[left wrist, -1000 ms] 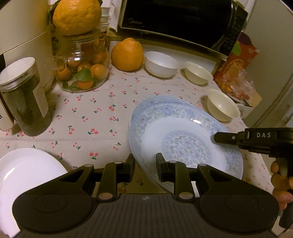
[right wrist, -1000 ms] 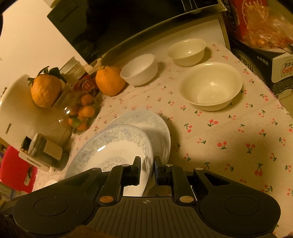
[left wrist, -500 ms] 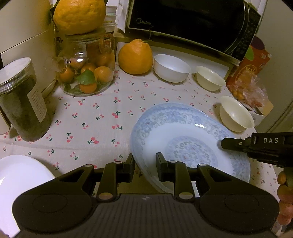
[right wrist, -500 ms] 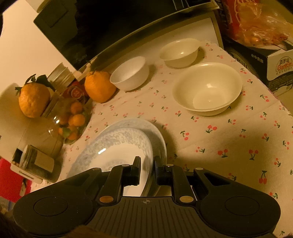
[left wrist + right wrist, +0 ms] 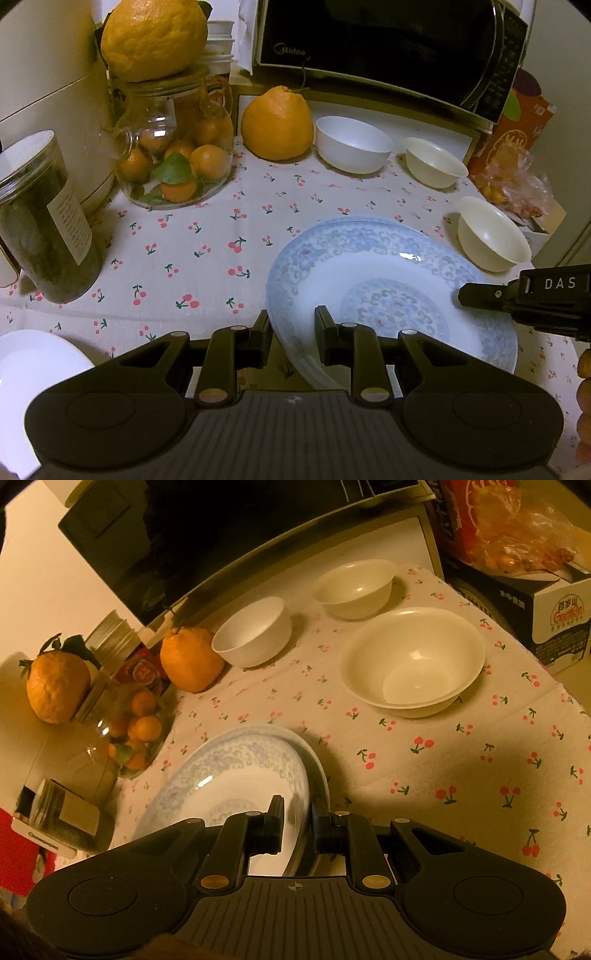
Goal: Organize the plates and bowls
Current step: 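Lower the large plate onto the light blue plate and open both grippers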
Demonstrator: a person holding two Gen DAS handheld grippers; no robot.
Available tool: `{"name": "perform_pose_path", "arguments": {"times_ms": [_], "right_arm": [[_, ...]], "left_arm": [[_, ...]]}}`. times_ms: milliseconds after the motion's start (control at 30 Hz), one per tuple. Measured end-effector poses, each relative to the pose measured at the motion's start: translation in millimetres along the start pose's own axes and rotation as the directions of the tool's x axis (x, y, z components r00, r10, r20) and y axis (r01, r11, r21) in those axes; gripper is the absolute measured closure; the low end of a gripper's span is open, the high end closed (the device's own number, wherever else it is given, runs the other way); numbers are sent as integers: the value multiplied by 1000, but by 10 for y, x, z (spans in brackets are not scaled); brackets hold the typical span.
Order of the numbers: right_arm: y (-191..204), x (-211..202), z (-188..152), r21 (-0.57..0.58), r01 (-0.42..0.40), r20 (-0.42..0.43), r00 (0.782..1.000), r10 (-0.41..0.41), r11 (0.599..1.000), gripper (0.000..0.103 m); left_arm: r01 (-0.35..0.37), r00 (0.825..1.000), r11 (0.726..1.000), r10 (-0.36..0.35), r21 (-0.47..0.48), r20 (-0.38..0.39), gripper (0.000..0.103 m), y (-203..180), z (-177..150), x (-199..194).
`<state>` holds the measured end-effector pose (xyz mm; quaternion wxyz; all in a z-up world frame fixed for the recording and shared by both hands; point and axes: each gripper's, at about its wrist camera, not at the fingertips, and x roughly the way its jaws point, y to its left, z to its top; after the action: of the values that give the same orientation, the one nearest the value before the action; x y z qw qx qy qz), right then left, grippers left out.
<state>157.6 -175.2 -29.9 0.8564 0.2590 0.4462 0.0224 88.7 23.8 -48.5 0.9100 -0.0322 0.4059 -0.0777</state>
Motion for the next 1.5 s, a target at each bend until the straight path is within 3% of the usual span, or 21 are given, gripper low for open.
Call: {"name": "perform_pose_path", "arguments": {"times_ms": [267, 567, 1033, 1500], "right_arm": [[-31, -9, 1, 23, 17, 29, 999, -18, 1000, 94], [-27, -34, 6, 21, 22, 39, 999, -23, 1000, 95], [262, -51, -51, -189, 151, 57, 988, -143, 970, 94], [293, -32, -64, -243, 194, 40, 981, -190, 951, 93]], "left_arm": [[-50, 999, 997, 48, 63, 20, 81, -79, -11, 52], [-71, 997, 993, 69, 97, 24, 81, -116, -37, 74], [-91, 996, 991, 90, 96, 20, 84, -130, -35, 72], [-77, 997, 994, 76, 71, 9, 85, -103, -22, 50]]}}
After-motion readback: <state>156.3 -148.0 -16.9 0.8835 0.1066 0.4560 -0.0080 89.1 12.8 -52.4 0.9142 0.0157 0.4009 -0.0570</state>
